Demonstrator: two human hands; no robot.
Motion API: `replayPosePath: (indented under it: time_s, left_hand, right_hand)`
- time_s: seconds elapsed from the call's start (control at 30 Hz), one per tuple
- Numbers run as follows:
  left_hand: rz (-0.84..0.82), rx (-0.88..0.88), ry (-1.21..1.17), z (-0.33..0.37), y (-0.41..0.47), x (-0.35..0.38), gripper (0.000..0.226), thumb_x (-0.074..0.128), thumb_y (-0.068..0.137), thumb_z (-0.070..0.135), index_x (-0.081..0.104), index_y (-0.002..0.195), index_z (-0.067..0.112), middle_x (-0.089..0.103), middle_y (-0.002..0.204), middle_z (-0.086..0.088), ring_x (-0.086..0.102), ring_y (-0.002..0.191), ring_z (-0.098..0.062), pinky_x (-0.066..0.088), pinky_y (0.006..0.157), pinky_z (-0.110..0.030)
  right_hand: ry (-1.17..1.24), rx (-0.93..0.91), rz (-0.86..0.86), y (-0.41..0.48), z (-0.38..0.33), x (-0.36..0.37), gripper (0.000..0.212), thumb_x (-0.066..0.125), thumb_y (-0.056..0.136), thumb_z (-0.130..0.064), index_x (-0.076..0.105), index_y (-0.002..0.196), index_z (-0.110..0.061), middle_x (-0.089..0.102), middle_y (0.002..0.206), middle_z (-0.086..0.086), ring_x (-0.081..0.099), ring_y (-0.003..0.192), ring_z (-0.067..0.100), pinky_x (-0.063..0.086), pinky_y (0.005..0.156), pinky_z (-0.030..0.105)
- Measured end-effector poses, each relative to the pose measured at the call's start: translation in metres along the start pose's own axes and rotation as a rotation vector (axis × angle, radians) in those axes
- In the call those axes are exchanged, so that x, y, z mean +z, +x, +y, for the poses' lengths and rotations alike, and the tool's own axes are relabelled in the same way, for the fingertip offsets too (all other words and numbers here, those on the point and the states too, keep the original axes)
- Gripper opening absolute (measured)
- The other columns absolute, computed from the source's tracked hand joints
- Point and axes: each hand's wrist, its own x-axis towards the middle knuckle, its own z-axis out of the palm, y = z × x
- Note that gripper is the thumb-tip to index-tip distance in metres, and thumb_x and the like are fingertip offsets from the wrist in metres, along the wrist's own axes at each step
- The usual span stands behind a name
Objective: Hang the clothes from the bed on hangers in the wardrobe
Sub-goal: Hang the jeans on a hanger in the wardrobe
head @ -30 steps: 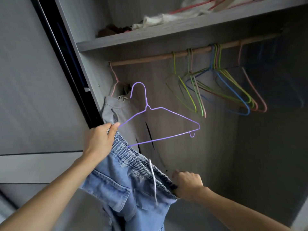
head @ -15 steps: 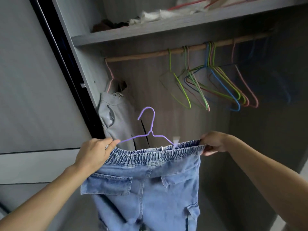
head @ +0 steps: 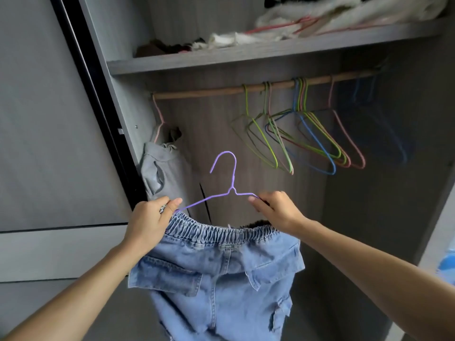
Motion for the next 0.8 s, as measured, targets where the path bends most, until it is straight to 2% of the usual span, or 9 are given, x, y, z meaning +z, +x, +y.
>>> replayPosePath:
  time_s: [0.13,0.27,0.33,0.4,0.47,0.53,0.67,0.73,0.8]
  left_hand:
    - [-0.037,-0.074,-0.110,-0.014,-0.005,-0.002,0.072,0.034,0.088,0.069,0.054,0.063,0.004,0.039,0.043,-0.004,0.041,0.042,-0.018,0.036,0.050,-0.036]
    - [-0.042,-0.190,-0.205,-0.025,-0.015,-0.006,0.076,0.040,0.084,0.069,0.061,0.069,-0.002,0.030,0.041,0.004,0.028,0.040,-0.007,0.022,0.045,-0.025]
    - [-0.023,-0.216,-0.243,-0.022,-0.020,-0.009,0.066,0.044,0.088,0.065,0.052,0.055,0.008,0.028,0.042,0.005,0.027,0.042,-0.005,0.022,0.046,-0.025]
    - [0.030,-0.254,-0.253,-0.017,-0.024,-0.014,0.057,0.047,0.094,0.051,0.036,0.046,0.021,0.026,0.043,0.007,0.026,0.041,-0.006,0.019,0.045,-0.024]
    - [0.099,-0.303,-0.261,-0.015,-0.027,-0.018,0.052,0.044,0.095,0.039,0.029,0.048,0.022,0.024,0.045,0.008,0.027,0.042,-0.008,0.018,0.044,-0.023]
    - [0.154,-0.321,-0.254,-0.016,-0.030,-0.018,0.050,0.042,0.096,0.036,0.022,0.053,0.020,0.021,0.047,0.006,0.026,0.043,-0.009,0.018,0.044,-0.023]
    - [0.097,-0.204,-0.183,-0.025,-0.030,-0.015,0.053,0.038,0.098,0.045,0.021,0.052,0.024,0.021,0.043,0.008,0.029,0.041,-0.013,0.019,0.045,-0.024]
    - [0.041,-0.127,-0.120,-0.031,-0.025,-0.017,0.051,0.034,0.095,0.047,0.023,0.050,0.025,0.024,0.039,0.006,0.031,0.038,-0.013,0.024,0.045,-0.031]
    - [0.002,-0.026,-0.052,-0.033,-0.017,-0.018,0.054,0.029,0.095,0.050,0.026,0.049,0.024,0.027,0.038,0.005,0.035,0.036,-0.013,0.026,0.045,-0.032]
  right_hand:
    - [0.185,0.009,0.130,-0.001,-0.007,0.002,0.045,0.057,0.095,-0.036,0.057,0.062,-0.006,0.036,0.047,-0.010,0.029,0.046,0.008,0.028,0.049,0.026]
    - [0.241,0.004,0.165,0.004,-0.022,-0.007,0.036,0.063,0.092,-0.033,0.068,0.067,-0.007,0.030,0.040,-0.009,0.025,0.044,0.006,0.023,0.046,0.023]
    - [0.244,-0.013,0.163,0.009,-0.030,-0.013,0.034,0.065,0.091,-0.032,0.069,0.070,-0.005,0.029,0.041,-0.009,0.024,0.044,0.006,0.022,0.046,0.022]
    - [0.236,-0.031,0.153,0.014,-0.036,-0.019,0.035,0.067,0.090,-0.032,0.068,0.067,-0.005,0.026,0.044,-0.010,0.023,0.047,0.005,0.021,0.046,0.024]
    - [0.241,-0.017,0.149,0.017,-0.040,-0.025,0.032,0.068,0.089,-0.032,0.069,0.066,-0.008,0.024,0.046,-0.011,0.022,0.047,0.005,0.021,0.046,0.023]
    - [0.256,0.003,0.137,0.017,-0.044,-0.027,0.030,0.068,0.089,-0.031,0.071,0.067,-0.012,0.023,0.047,-0.011,0.021,0.047,0.005,0.020,0.046,0.022]
    - [0.207,-0.011,0.041,0.015,-0.055,-0.035,0.036,0.067,0.090,-0.031,0.065,0.055,-0.026,0.024,0.050,-0.008,0.020,0.047,0.007,0.018,0.045,0.023]
    - [0.091,-0.008,-0.001,0.015,-0.059,-0.043,0.030,0.067,0.090,-0.032,0.071,0.065,-0.017,0.026,0.049,-0.008,0.022,0.044,0.006,0.019,0.043,0.020]
    - [-0.007,-0.020,-0.013,0.016,-0.061,-0.047,0.033,0.067,0.089,-0.034,0.071,0.066,-0.011,0.026,0.048,-0.009,0.024,0.044,0.006,0.020,0.043,0.020]
